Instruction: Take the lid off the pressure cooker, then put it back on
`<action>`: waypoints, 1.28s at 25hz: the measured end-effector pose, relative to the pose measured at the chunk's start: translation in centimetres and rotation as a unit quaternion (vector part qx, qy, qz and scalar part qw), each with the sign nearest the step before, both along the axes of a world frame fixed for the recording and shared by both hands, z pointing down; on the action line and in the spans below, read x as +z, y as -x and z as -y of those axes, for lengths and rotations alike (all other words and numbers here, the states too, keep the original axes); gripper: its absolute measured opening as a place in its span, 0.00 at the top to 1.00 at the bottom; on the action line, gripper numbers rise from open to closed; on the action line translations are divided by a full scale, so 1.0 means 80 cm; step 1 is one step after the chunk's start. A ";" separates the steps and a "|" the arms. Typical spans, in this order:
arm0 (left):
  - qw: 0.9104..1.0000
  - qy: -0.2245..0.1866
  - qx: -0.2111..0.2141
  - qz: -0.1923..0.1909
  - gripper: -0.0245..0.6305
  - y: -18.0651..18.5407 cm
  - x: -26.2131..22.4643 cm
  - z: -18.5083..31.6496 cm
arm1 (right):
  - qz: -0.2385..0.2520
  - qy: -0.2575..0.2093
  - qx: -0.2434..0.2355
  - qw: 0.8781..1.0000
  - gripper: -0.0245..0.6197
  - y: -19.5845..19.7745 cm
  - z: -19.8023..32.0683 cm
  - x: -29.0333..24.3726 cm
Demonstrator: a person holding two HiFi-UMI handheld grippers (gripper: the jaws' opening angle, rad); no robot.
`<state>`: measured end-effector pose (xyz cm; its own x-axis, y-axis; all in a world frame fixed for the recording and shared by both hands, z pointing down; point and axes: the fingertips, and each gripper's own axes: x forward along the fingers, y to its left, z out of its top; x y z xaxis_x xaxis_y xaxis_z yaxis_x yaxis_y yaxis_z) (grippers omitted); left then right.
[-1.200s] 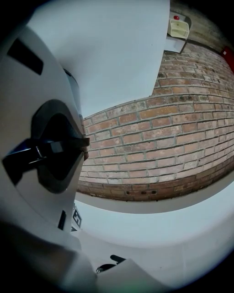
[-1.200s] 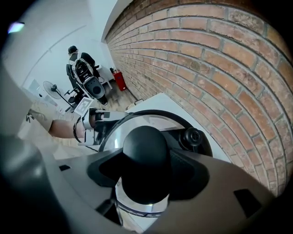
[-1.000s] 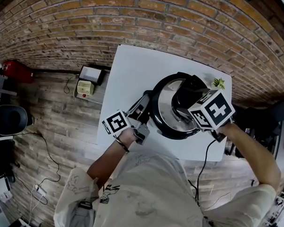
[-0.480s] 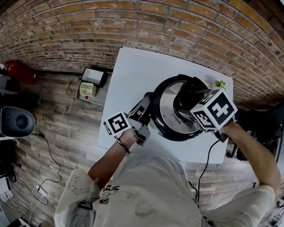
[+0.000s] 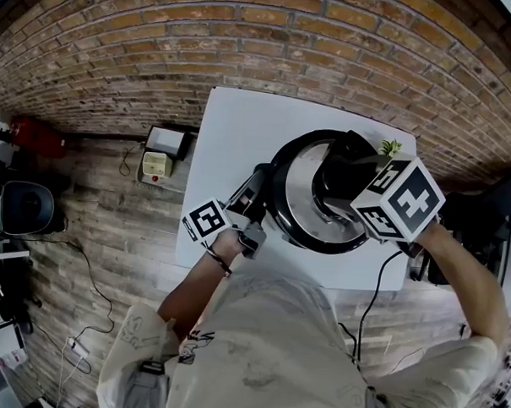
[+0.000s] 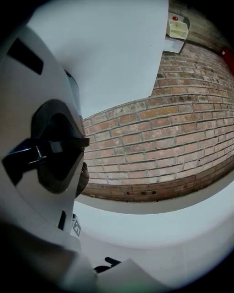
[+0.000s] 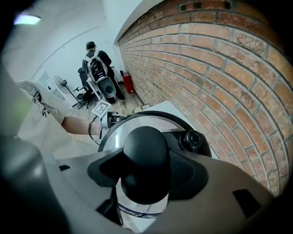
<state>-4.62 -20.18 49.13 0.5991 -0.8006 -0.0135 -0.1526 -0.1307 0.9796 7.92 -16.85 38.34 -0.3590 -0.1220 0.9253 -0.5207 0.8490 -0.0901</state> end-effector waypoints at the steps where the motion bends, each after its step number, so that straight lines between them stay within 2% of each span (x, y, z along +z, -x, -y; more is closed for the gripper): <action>1: 1.000 0.000 0.000 -0.002 0.83 0.000 0.000 0.000 | 0.001 -0.001 0.001 1.000 0.51 -0.003 -0.001 -0.001; 4: 1.000 0.000 -0.001 0.005 0.83 0.001 0.002 0.000 | 0.007 -0.006 0.015 1.000 0.51 -0.016 -0.005 -0.006; 7: 1.000 0.001 -0.004 -0.011 0.82 -0.002 -0.001 -0.001 | 0.016 -0.011 0.040 0.999 0.51 -0.039 -0.008 -0.012; 13: 1.000 -0.002 -0.002 0.002 0.82 0.002 0.001 -0.001 | 0.018 -0.014 0.100 0.995 0.51 -0.102 -0.025 -0.020; 16: 1.000 -0.001 -0.004 0.022 0.83 0.007 0.006 -0.002 | 0.020 -0.015 0.141 0.990 0.51 -0.138 -0.036 -0.022; 20: 1.000 0.001 -0.007 0.011 0.82 0.006 0.004 -0.003 | 0.012 -0.020 0.182 0.983 0.51 -0.187 -0.061 -0.016; 24: 1.000 0.004 -0.010 0.009 0.82 0.006 0.003 -0.003 | -0.004 -0.006 0.219 0.976 0.51 -0.227 -0.097 -0.009; 32: 1.000 0.002 -0.009 0.002 0.82 0.003 -0.001 -0.003 | 0.005 0.017 0.269 0.963 0.51 -0.261 -0.149 0.005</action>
<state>-4.88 -19.96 49.08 0.5843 -0.8115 -0.0071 -0.1596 -0.1234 0.9794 28.78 -4.94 38.76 -0.2608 -0.2628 0.9289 -0.8837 0.4523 -0.1201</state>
